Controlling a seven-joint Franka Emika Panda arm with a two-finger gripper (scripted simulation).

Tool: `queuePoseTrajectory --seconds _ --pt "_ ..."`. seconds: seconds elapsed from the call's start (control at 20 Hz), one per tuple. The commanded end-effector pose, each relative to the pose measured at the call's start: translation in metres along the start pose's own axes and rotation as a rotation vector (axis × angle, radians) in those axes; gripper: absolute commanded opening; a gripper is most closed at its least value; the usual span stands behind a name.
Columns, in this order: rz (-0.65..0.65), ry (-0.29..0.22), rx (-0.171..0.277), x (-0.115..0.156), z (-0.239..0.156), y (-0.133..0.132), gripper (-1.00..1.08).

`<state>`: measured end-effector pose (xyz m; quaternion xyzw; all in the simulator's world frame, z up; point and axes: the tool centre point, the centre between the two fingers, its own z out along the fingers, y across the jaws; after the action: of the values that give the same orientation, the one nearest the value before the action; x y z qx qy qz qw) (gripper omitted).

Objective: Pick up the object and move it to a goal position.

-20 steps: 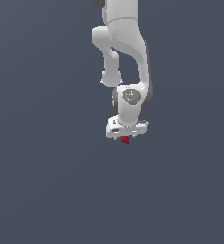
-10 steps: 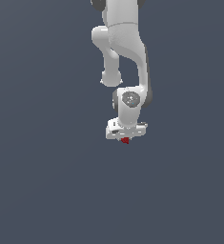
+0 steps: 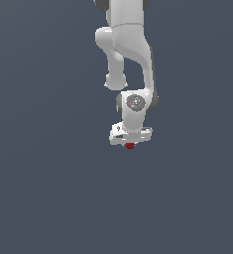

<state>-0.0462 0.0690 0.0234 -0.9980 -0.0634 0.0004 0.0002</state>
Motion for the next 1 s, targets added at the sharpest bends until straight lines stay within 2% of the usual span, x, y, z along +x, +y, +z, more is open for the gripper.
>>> queuePoseTrajectory --seconds 0.0,0.2,0.45,0.95 --pt "0.001 0.001 0.000 -0.002 -0.001 0.006 -1.00" --pt "0.001 0.001 0.000 -0.012 -0.006 0.025 -1.00" --pt "0.001 0.001 0.000 -0.029 -0.014 0.063 -1.00" --pt "0.001 0.001 0.000 -0.079 -0.037 0.172 -1.00"
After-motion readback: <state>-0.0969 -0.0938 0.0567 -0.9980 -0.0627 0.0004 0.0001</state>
